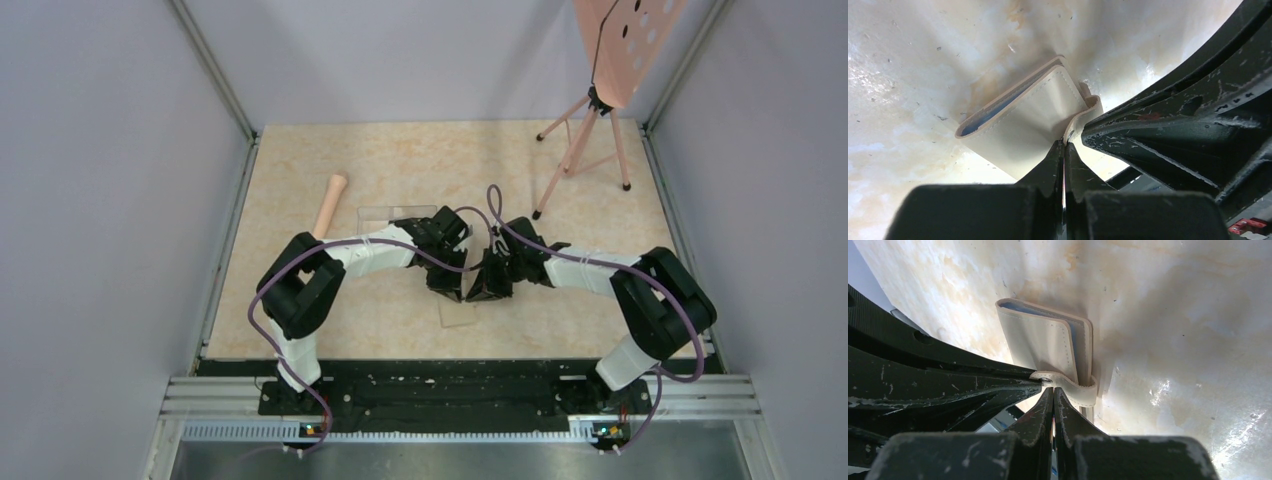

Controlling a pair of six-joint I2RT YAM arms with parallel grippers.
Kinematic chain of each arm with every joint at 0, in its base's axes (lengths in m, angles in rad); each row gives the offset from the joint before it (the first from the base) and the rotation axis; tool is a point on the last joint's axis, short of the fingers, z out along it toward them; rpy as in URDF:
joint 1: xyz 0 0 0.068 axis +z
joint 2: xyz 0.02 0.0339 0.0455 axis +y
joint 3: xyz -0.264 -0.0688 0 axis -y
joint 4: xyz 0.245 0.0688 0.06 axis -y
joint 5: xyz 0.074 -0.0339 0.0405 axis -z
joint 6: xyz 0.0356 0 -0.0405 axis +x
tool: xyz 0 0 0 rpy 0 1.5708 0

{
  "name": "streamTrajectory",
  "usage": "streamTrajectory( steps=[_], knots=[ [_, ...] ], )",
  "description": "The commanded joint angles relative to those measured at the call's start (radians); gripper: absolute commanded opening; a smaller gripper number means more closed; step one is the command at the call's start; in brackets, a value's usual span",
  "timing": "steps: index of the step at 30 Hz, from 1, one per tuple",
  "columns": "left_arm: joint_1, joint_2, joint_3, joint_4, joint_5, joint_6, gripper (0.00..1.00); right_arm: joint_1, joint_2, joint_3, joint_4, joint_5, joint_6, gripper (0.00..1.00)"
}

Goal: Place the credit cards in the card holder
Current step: Close the card holder at the center of the board.

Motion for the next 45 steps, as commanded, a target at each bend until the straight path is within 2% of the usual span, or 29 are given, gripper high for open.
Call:
streamTrajectory(
  steps=[1, 13, 20, 23, 25, 26, 34, 42, 45],
  knots=[
    [-0.005, -0.017, 0.002, -0.03, 0.009, 0.01, 0.0, 0.015, -0.033, 0.044, 0.014, 0.014, -0.018, 0.0],
    [-0.004, 0.025, -0.01, -0.04, 0.0, 0.013, 0.0, 0.043, 0.05, 0.06, 0.019, 0.019, -0.017, 0.0],
    [-0.008, 0.026, -0.016, -0.041, 0.015, 0.011, 0.01, 0.048, 0.072, 0.07, -0.069, 0.088, -0.038, 0.0],
    [-0.004, -0.004, -0.021, -0.031, 0.011, -0.003, 0.26, 0.047, 0.074, 0.061, -0.081, 0.094, -0.047, 0.0],
    [0.005, -0.025, -0.025, -0.018, 0.015, -0.016, 0.34, 0.047, 0.074, 0.055, -0.081, 0.094, -0.048, 0.0],
    [0.013, -0.035, -0.032, -0.006, 0.027, -0.022, 0.35, 0.047, 0.073, 0.053, -0.08, 0.092, -0.048, 0.0],
    [0.079, -0.08, -0.136, 0.172, 0.171, -0.098, 0.3, 0.047, 0.073, 0.051, -0.074, 0.083, -0.05, 0.0],
    [0.082, -0.047, -0.153, 0.217, 0.182, -0.112, 0.29, 0.048, 0.072, 0.045, -0.071, 0.071, -0.057, 0.0],
    [0.084, -0.035, -0.152, 0.234, 0.185, -0.113, 0.22, 0.047, 0.072, 0.041, -0.065, 0.066, -0.055, 0.0]
  ],
)
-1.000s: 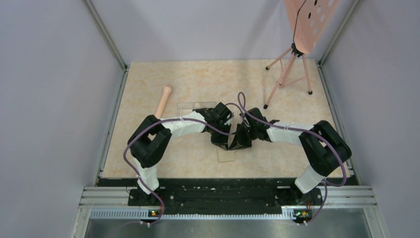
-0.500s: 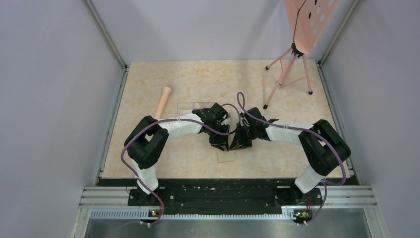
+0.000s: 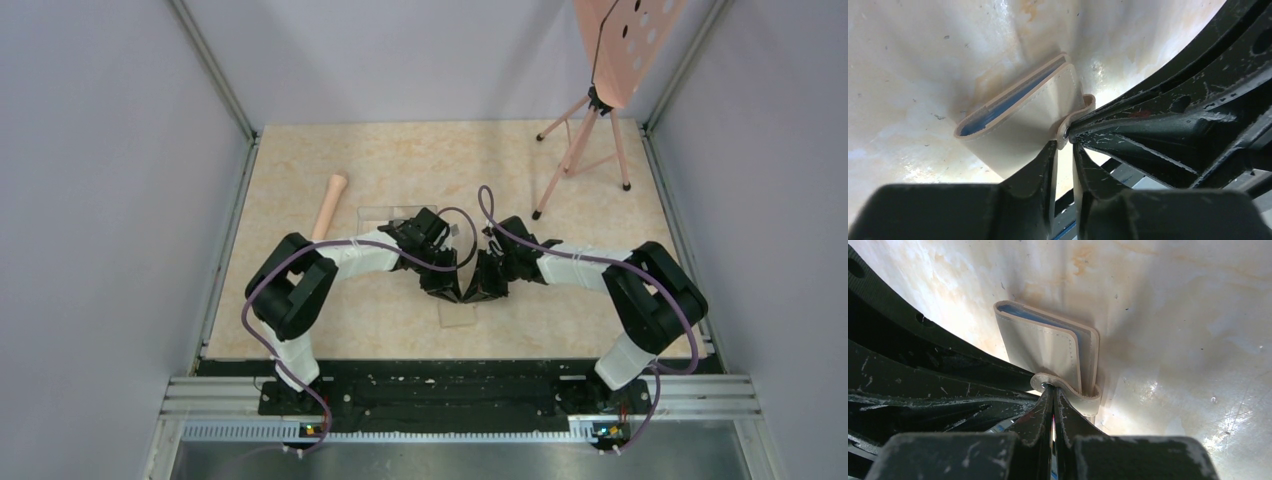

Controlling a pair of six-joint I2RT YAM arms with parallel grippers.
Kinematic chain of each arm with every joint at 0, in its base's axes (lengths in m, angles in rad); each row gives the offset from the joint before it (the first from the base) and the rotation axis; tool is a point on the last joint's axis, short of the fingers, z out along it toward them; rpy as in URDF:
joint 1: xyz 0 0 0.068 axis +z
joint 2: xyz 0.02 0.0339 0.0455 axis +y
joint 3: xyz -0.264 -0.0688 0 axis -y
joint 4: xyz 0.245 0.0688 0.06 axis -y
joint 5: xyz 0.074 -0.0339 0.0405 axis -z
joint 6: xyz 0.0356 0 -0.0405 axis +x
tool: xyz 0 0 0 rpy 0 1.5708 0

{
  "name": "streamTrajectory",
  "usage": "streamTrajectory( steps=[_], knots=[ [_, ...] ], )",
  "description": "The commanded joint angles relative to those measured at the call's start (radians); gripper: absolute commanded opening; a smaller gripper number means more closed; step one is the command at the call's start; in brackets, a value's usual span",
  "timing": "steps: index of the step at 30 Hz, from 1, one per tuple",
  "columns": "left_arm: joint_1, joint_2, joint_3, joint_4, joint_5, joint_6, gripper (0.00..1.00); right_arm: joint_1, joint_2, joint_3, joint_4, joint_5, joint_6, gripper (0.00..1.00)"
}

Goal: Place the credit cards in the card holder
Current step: Close the card holder at the center of the board.

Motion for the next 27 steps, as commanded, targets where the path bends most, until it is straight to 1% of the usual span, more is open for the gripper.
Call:
streamTrajectory(
  steps=[1, 4, 5, 11, 21, 27],
  knots=[
    [0.004, 0.013, -0.003, 0.067, 0.019, -0.006, 0.18, 0.017, 0.025, -0.005, -0.031, 0.04, -0.036, 0.0],
    [0.004, 0.013, 0.004, 0.066, 0.007, 0.003, 0.02, 0.016, 0.025, -0.005, -0.031, 0.037, -0.038, 0.0],
    [0.004, 0.013, 0.006, 0.062, 0.0, 0.006, 0.0, 0.016, 0.026, -0.005, -0.03, 0.036, -0.037, 0.0],
    [0.004, 0.009, 0.016, 0.025, -0.028, 0.022, 0.0, 0.016, 0.012, 0.01, -0.042, 0.031, -0.044, 0.0],
    [0.003, -0.02, 0.026, -0.007, -0.024, 0.002, 0.0, 0.016, -0.075, 0.041, -0.048, 0.052, -0.052, 0.0],
    [0.002, -0.037, 0.022, -0.018, -0.031, -0.002, 0.0, 0.017, -0.082, 0.045, -0.046, 0.049, -0.047, 0.0]
  ],
)
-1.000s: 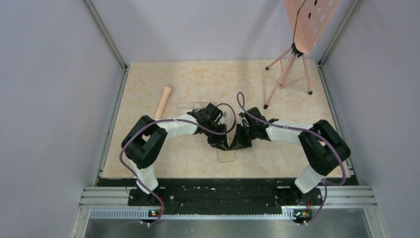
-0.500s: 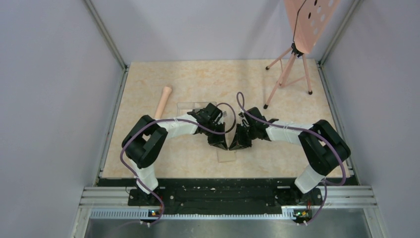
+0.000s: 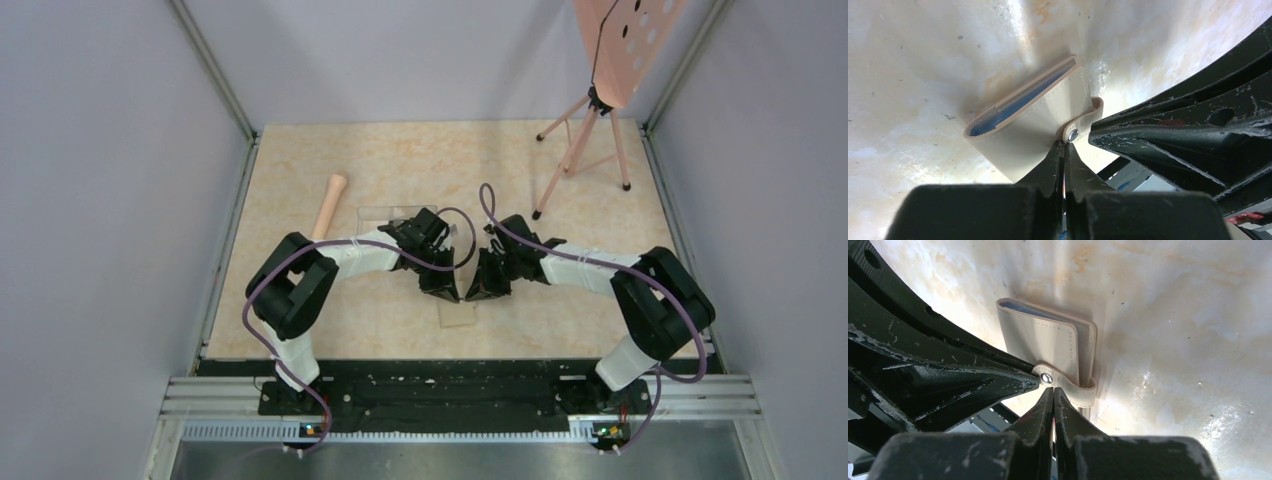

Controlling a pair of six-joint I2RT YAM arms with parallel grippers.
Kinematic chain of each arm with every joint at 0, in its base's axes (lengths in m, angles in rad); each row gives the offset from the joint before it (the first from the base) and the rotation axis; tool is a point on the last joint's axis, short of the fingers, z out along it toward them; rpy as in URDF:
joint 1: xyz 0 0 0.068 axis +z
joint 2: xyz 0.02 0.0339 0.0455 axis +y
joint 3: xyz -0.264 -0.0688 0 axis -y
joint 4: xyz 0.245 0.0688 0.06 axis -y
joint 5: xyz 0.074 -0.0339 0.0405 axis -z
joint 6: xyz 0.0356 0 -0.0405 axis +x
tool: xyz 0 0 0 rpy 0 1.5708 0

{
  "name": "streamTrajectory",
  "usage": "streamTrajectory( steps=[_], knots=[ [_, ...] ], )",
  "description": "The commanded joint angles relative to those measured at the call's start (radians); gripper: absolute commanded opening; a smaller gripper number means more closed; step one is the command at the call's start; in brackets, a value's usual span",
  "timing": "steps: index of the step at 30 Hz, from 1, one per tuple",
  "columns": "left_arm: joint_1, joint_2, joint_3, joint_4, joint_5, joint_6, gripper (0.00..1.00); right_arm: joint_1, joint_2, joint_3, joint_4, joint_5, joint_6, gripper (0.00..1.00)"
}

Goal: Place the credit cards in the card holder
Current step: Close the card holder at the center of the board.

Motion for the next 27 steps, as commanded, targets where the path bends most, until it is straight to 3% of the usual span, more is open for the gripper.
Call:
streamTrajectory(
  steps=[1, 27],
  knots=[
    [0.001, -0.047, 0.021, -0.019, -0.018, 0.0, 0.0, 0.015, -0.038, 0.039, -0.002, 0.014, -0.013, 0.0],
    [-0.003, -0.043, -0.015, -0.012, 0.0, -0.008, 0.0, 0.016, 0.002, 0.042, 0.032, -0.019, -0.002, 0.0]
  ],
)
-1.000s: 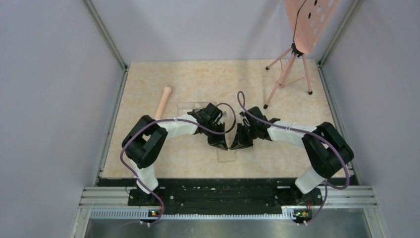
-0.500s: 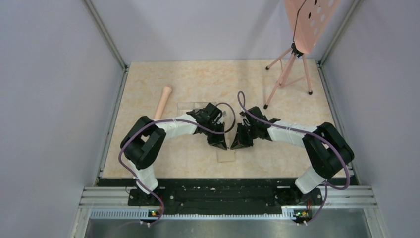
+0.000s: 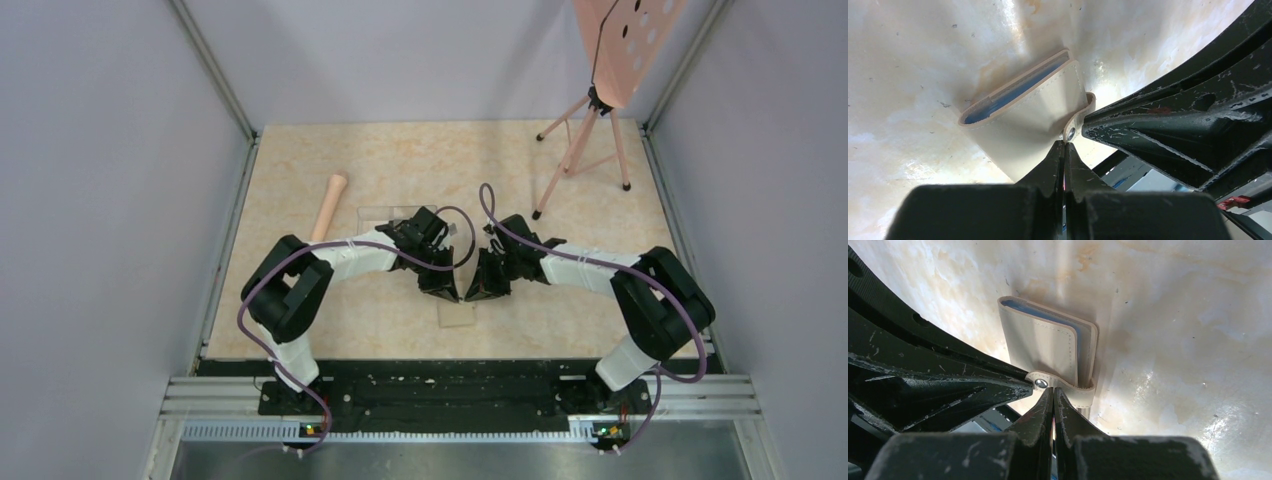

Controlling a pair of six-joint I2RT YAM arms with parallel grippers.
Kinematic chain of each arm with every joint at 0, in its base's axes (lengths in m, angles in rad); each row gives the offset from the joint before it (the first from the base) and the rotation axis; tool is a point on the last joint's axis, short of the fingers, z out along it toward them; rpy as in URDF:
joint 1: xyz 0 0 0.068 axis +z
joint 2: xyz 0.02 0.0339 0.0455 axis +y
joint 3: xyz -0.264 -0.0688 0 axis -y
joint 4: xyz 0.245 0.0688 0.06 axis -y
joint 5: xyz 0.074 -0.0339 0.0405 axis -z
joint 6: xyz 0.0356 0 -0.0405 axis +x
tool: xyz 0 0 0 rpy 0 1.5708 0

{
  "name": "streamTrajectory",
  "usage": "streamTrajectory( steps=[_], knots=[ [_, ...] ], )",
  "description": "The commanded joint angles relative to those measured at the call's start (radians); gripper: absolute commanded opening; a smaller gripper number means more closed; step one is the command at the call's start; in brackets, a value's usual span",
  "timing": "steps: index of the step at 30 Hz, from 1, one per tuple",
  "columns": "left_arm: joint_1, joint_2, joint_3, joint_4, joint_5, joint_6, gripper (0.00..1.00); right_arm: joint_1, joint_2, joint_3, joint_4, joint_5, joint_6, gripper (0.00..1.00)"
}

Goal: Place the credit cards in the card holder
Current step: Close the card holder at the center of the board.

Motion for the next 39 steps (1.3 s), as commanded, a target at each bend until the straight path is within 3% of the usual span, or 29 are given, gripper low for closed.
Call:
streamTrajectory(
  steps=[1, 39],
  knots=[
    [-0.002, -0.008, -0.015, 0.007, 0.001, -0.005, 0.0, 0.016, 0.008, 0.042, 0.032, -0.011, -0.003, 0.0],
    [-0.032, -0.066, -0.041, -0.047, -0.025, -0.024, 0.0, 0.044, 0.036, 0.059, 0.03, -0.009, -0.005, 0.0]
  ],
)
